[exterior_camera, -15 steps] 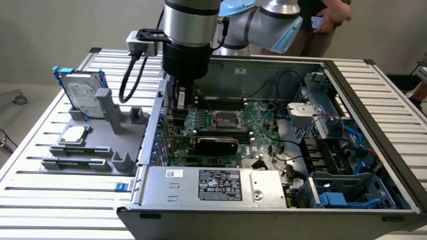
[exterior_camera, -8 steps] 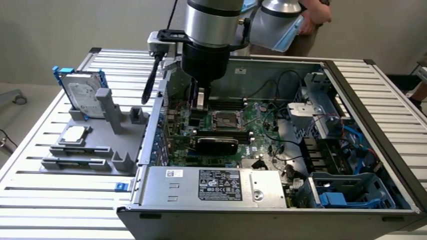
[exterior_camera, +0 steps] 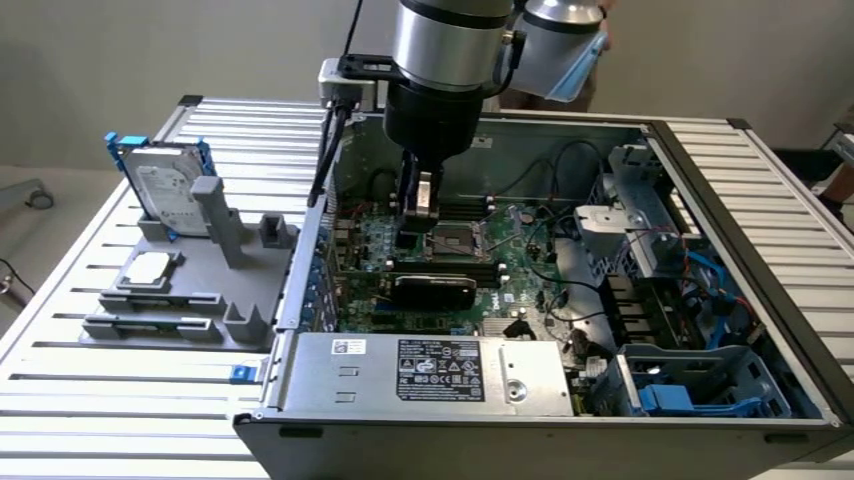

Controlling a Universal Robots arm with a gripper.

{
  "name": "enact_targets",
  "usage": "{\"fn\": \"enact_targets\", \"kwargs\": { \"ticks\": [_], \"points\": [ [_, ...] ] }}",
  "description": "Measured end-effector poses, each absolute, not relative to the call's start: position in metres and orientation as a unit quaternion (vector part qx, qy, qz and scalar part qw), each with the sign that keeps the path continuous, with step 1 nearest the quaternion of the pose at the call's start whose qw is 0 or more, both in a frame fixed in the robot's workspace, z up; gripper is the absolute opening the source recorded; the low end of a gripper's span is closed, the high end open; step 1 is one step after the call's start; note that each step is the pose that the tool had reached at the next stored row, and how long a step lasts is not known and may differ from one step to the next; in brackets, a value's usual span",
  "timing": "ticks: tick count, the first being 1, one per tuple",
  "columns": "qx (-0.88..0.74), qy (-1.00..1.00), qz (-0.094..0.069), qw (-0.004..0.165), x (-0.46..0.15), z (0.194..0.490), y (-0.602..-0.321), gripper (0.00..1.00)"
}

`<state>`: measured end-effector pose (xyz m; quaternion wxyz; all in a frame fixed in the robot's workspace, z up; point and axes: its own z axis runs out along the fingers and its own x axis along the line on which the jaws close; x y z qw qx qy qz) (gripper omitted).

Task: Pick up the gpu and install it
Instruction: 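Insert the gpu into the slot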

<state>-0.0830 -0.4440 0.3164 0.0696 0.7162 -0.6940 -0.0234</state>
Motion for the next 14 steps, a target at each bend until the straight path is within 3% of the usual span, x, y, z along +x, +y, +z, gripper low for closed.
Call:
{"fn": "enact_targets", "kwargs": {
  "ticks": [14],
  "points": [
    [0.716,-0.694,-0.023,0.070,-0.0830,0.3165,-0.4440,0.11]
  ]
}}
